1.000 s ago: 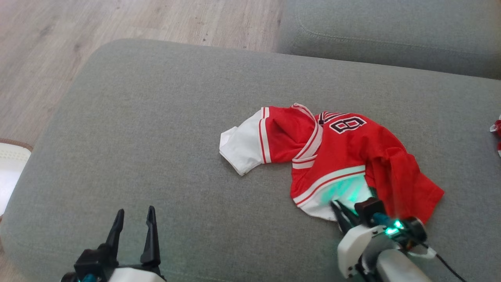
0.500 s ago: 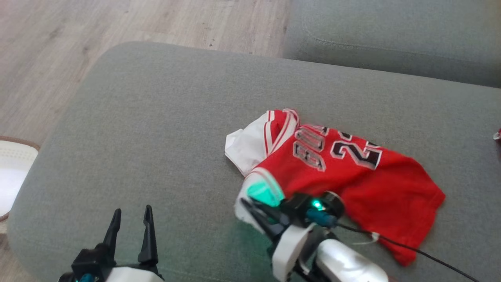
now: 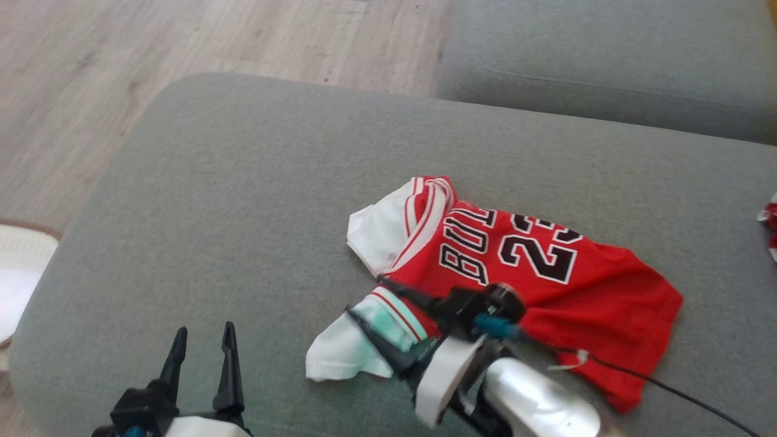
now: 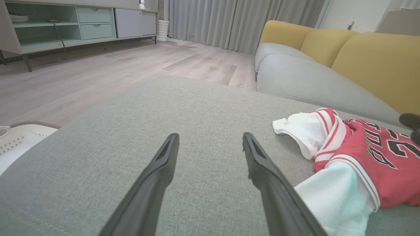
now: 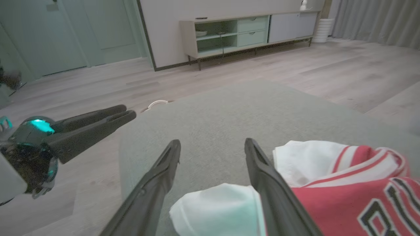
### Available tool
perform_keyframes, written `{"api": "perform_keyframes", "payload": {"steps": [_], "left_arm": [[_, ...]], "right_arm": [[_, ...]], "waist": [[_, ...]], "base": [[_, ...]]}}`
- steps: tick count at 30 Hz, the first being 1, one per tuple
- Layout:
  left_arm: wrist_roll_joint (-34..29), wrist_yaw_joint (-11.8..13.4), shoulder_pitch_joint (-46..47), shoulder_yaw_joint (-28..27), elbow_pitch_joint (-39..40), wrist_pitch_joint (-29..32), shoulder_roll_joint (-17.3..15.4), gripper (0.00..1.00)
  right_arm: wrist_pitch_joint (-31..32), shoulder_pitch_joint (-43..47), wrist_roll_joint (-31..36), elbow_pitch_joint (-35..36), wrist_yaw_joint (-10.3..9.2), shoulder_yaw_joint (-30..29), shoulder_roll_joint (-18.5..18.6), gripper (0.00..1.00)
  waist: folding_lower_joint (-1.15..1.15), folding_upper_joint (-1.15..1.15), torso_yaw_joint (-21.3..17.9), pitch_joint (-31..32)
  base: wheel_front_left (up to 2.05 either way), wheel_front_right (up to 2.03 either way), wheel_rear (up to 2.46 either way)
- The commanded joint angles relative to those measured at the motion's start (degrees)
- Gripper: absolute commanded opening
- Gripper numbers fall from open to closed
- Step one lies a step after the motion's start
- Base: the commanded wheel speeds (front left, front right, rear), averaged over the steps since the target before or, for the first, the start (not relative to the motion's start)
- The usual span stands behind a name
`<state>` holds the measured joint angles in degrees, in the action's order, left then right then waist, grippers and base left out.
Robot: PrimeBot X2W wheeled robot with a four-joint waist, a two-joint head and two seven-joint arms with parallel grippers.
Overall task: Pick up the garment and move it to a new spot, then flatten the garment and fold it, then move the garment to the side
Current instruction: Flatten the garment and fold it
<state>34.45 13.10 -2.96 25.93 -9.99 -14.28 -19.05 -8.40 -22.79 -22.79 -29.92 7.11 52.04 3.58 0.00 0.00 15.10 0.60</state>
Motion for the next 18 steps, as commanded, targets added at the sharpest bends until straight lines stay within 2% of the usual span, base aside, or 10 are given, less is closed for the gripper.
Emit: {"api": "perform_keyframes", "payload": {"steps": [1, 6, 10, 11, 18], "left_arm": [[-0.4, 0.1, 1.6, -2.2, 1.7, -0.7, -0.5, 1.0], [-0.7, 0.0, 1.3, -1.6, 2.0, -0.7, -0.6, 1.0], [-1.0, -0.1, 1.3, -0.8, 2.2, -0.4, -0.4, 1.0], [-1.0, -0.1, 1.3, -0.8, 2.2, -0.4, -0.4, 1.0], [-1.1, -0.7, 1.7, 0.5, 1.3, -0.1, 0.4, 1.0]], "right_arm": [[-1.3, -1.1, 0.7, 1.7, 0.37, -1.8, -0.7, 1.0], [-2.9, 1.2, 4.8, 0.6, 0.37, -9.9, -0.7, 1.0], [-4.1, 4.5, 8.6, 0.5, 0.37, -18.7, -0.7, 1.0], [-4.1, 4.5, 8.6, 0.5, 0.37, -18.7, -0.7, 1.0], [-5.1, 12.3, 15.7, 3.9, 0.37, -33.5, -0.7, 1.0]], "waist": [[0.0, 0.0, -1.0, 0.5], [0.0, 0.0, -3.3, 1.5], [0.0, 0.0, -5.1, 2.3], [0.0, 0.0, -5.1, 2.3], [0.0, 0.0, -7.8, 3.3]], "base": [[0.0, 0.0, 0.0], [0.0, 0.0, 0.0], [0.0, 0.0, 0.0], [0.0, 0.0, 0.0], [0.0, 0.0, 0.0]]}}
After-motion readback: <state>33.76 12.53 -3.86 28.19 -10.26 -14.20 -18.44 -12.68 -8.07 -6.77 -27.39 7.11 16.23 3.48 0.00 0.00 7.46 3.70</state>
